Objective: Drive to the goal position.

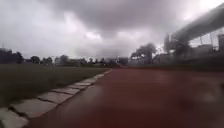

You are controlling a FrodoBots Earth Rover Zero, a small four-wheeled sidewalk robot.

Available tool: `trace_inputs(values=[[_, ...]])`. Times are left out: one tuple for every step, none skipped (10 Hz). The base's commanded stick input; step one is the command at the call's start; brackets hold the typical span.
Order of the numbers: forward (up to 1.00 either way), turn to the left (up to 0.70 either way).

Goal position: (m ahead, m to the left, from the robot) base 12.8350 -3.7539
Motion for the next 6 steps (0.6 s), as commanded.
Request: trace_inputs(values=[[0.5, 0.0], [0.5, 0.0], [0.5, 0.0], [0.5, 0.0], [0.5, 0.0], [0.5, 0.0]])
